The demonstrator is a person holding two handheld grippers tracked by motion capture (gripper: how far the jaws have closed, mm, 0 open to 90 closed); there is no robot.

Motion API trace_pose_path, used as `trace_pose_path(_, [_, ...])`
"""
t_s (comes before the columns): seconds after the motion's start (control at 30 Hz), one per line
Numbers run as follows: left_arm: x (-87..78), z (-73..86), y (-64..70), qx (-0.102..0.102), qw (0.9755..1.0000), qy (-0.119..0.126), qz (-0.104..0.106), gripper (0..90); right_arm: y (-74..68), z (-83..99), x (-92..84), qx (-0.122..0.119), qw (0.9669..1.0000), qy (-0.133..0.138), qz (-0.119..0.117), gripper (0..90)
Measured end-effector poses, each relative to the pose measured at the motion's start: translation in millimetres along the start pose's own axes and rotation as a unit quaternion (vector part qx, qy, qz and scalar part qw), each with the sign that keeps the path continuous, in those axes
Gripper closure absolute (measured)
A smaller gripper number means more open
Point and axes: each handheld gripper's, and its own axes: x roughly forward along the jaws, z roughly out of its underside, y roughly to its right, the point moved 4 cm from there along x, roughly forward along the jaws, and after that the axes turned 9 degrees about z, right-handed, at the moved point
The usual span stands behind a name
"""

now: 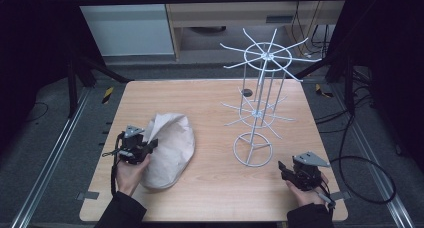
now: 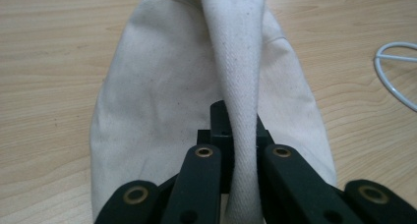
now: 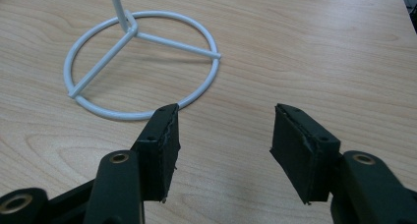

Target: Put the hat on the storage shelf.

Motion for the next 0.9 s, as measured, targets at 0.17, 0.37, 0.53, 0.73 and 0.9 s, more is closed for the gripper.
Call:
trace_pose_path(0.17, [-16.7, -6.3, 7.8, 0.024, 0.9990, 0.034, 0.013, 88.4, 0.8, 0.4, 0.1, -0.001, 1.0000, 0.001, 0.001, 43.9])
trace_pose_path(0.37, [-34.4, -15.2, 21.5, 0.049, 0.9952, 0.079, 0.030, 88.4, 0.4, 0.7, 0.4, -0.002, 1.0000, 0.001, 0.000, 44.2])
trace_pose_path(0.53, [-50.7, -23.2, 33.9, 0.064, 0.9898, 0.120, 0.042, 88.5, 1.9, 1.1, 1.1, -0.005, 1.0000, 0.003, 0.003, 44.3])
trace_pose_path(0.73, [-69.2, -31.6, 47.7, 0.076, 0.9823, 0.160, 0.061, 88.5, 2.5, 1.3, 1.3, -0.005, 1.0000, 0.004, 0.003, 44.4])
trace_pose_path(0.9, [-86.4, -38.1, 56.4, 0.080, 0.9743, 0.196, 0.076, 88.5, 3.3, 1.1, 1.0, -0.003, 1.0000, 0.006, 0.004, 44.3])
